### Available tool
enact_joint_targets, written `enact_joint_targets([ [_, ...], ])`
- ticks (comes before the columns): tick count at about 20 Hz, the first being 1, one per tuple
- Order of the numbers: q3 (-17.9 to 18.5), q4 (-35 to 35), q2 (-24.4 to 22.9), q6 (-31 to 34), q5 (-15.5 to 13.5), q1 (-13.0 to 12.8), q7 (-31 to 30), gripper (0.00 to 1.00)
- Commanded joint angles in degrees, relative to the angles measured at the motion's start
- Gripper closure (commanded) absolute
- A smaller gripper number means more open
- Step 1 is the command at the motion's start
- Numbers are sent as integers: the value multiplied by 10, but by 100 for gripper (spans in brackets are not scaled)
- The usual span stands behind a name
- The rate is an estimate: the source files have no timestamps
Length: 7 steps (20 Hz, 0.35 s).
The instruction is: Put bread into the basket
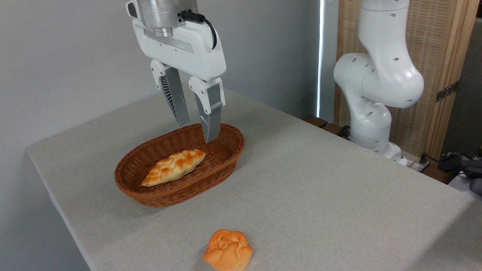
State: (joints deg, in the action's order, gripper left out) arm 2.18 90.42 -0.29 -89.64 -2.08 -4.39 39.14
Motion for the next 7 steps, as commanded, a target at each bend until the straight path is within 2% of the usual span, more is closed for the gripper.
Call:
enact_joint_targets([
  [1, 6, -6, 1, 15, 1, -9, -2, 0],
  [7, 6, -6, 1, 15, 0, -8, -2, 0],
])
